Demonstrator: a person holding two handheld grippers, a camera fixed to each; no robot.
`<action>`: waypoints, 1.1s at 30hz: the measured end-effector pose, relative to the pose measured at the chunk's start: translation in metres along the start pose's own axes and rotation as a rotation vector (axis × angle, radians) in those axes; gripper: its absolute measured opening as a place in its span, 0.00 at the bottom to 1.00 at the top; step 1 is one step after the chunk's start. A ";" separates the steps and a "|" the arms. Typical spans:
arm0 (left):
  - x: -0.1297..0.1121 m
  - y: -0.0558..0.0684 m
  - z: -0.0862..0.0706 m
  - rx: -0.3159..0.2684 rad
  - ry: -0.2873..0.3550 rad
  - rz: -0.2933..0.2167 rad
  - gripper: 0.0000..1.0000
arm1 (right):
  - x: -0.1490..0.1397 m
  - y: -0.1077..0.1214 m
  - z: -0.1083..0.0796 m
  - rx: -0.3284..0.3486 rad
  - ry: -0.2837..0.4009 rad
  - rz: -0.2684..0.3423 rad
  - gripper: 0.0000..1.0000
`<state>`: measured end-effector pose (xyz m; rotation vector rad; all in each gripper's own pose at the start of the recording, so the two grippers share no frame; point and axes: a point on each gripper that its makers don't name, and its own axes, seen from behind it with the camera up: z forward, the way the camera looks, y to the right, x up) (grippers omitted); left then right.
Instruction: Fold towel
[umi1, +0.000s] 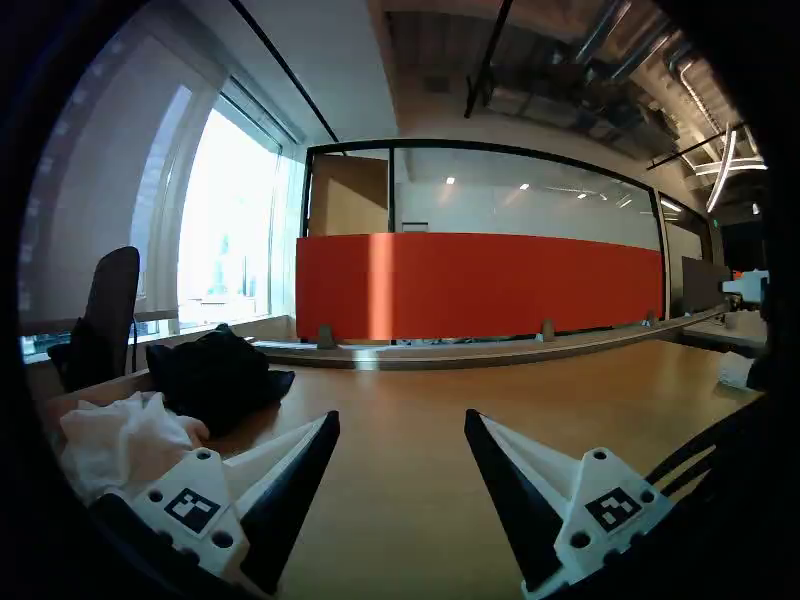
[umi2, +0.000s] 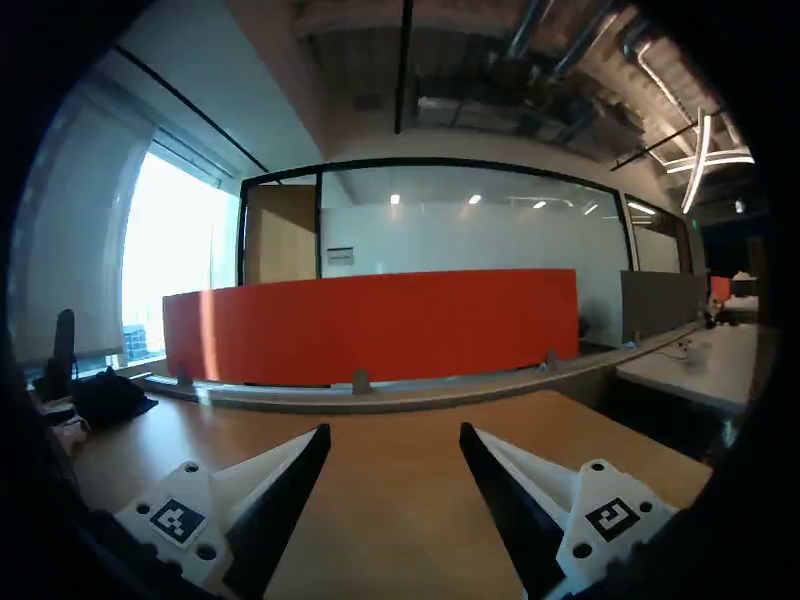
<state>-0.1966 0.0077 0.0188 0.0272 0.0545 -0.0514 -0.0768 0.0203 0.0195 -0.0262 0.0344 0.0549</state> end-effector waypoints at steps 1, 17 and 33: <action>0.000 0.000 0.000 0.000 0.000 0.000 0.92 | -0.004 0.003 -0.001 -0.004 0.002 0.003 1.00; 0.000 0.000 0.000 0.000 0.000 0.000 0.92 | -0.050 0.018 -0.003 0.005 0.007 0.017 0.99; -0.001 0.000 0.000 0.000 0.000 0.000 0.92 | -0.075 0.013 -0.002 0.006 -0.024 -0.013 0.99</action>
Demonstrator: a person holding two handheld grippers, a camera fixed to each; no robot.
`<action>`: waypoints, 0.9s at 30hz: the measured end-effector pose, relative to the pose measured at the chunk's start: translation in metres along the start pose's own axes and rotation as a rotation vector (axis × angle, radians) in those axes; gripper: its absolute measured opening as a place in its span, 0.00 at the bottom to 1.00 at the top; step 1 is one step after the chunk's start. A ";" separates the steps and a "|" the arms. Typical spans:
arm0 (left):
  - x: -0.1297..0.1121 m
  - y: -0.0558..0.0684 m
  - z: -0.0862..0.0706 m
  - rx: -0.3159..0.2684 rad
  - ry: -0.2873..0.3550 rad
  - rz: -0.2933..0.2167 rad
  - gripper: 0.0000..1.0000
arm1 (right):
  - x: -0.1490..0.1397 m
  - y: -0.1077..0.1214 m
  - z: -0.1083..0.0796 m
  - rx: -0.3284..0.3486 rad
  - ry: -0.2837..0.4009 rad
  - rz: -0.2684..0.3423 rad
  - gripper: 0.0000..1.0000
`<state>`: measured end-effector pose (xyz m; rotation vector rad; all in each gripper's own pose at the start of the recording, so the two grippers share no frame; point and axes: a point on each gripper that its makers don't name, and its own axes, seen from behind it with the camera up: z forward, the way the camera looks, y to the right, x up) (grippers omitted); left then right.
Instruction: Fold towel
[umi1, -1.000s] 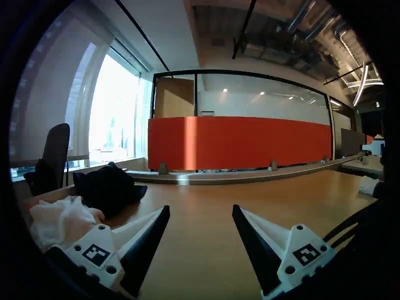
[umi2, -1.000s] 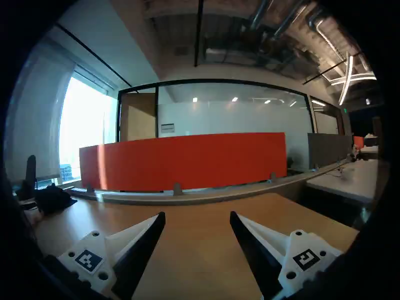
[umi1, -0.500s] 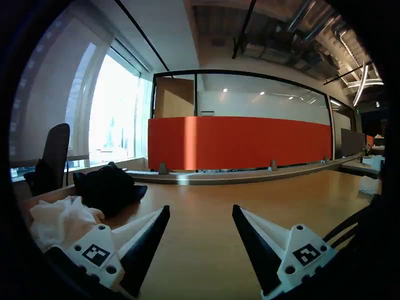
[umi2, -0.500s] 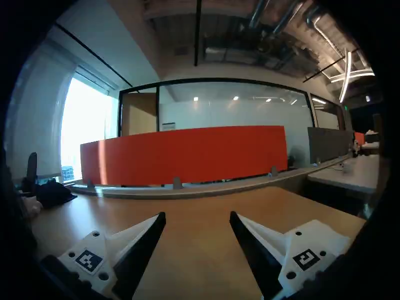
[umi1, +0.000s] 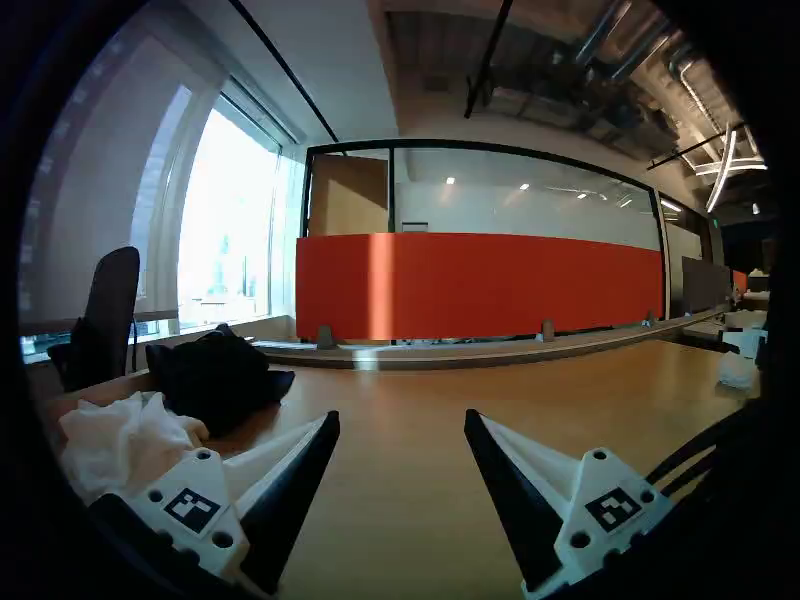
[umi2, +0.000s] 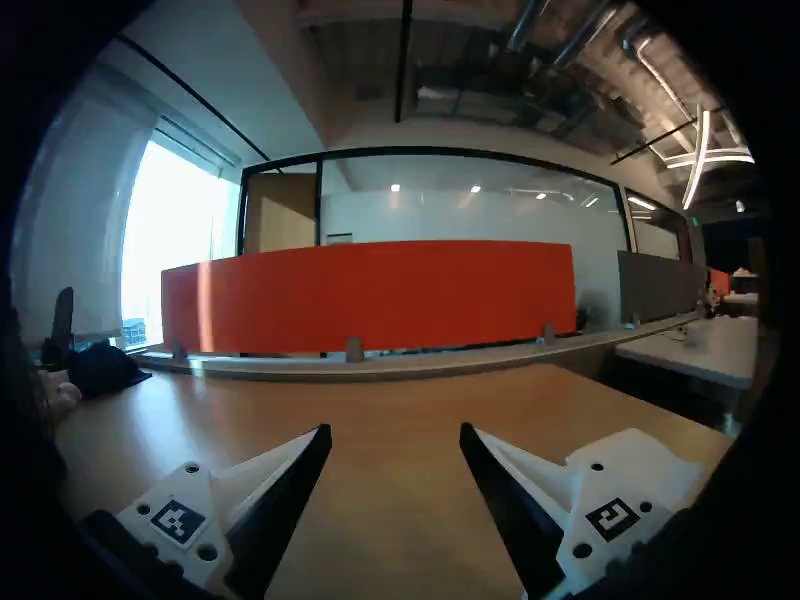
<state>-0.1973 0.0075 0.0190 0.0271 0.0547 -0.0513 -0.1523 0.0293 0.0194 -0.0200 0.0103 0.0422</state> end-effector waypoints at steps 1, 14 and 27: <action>0.000 0.000 0.000 0.000 0.000 0.000 0.93 | 0.000 -0.001 0.000 0.002 0.000 0.001 0.99; 0.000 0.000 0.000 0.000 0.000 0.000 0.93 | 0.001 -0.015 -0.005 0.019 0.016 -0.045 0.99; 0.000 0.000 0.001 0.000 0.000 0.000 0.92 | 0.001 -0.017 -0.005 0.018 0.016 -0.048 1.00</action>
